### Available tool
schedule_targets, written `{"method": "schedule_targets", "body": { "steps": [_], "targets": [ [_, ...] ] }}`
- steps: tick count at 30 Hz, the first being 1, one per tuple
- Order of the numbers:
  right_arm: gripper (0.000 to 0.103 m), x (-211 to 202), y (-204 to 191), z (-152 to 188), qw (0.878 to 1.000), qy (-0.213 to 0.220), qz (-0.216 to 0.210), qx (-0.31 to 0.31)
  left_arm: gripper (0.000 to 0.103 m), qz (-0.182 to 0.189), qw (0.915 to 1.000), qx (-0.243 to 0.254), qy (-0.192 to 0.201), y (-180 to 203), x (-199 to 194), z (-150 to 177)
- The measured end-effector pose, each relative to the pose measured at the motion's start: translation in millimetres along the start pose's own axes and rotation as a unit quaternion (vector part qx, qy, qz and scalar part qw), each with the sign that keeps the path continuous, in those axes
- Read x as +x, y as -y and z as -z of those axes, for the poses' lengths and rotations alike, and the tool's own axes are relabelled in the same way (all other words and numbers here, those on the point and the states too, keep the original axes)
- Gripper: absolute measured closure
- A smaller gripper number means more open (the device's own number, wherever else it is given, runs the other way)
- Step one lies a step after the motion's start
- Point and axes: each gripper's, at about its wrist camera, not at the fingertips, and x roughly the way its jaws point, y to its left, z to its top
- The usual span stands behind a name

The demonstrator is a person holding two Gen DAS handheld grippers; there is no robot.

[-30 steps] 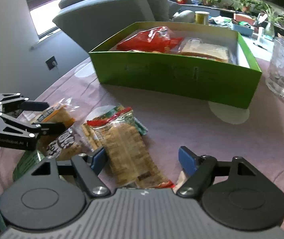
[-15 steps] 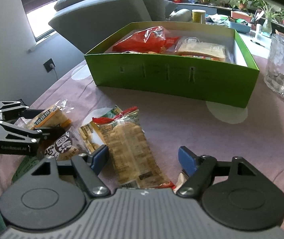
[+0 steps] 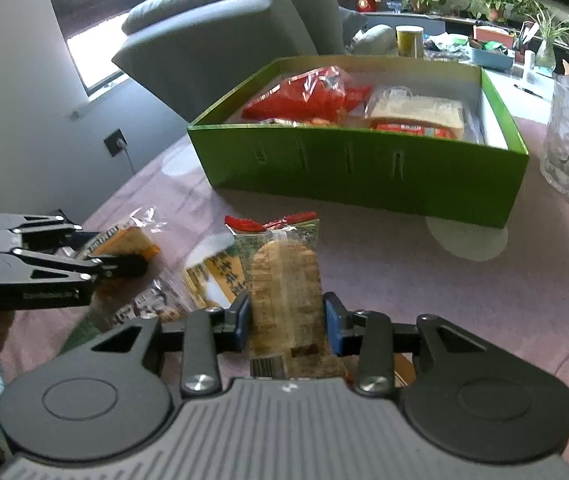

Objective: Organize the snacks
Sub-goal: 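Close the right gripper on the clear cracker pack while the left gripper grasps the shaqima pack, then lift both held packs and carry them over the green box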

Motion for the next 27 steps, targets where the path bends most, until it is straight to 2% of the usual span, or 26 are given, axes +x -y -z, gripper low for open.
{"method": "schedule_targets", "body": {
  "steps": [7,14,27],
  "targets": [
    [0.04,-13,5,-13,0.999,0.034,-0.003,0.021,0.063,0.006,0.9997,0.011,0.022,9,-8,-12],
    [0.04,-26,16,-37,0.996,0.077,0.006,0.048,0.063,0.022,0.9978,0.028,0.056,28,-13,-41],
    [0.04,-31,51,-86,0.984,0.142,0.064,0.089,0.062,0.044,0.994,0.035,0.094,62,6,-111]
  ]
}}
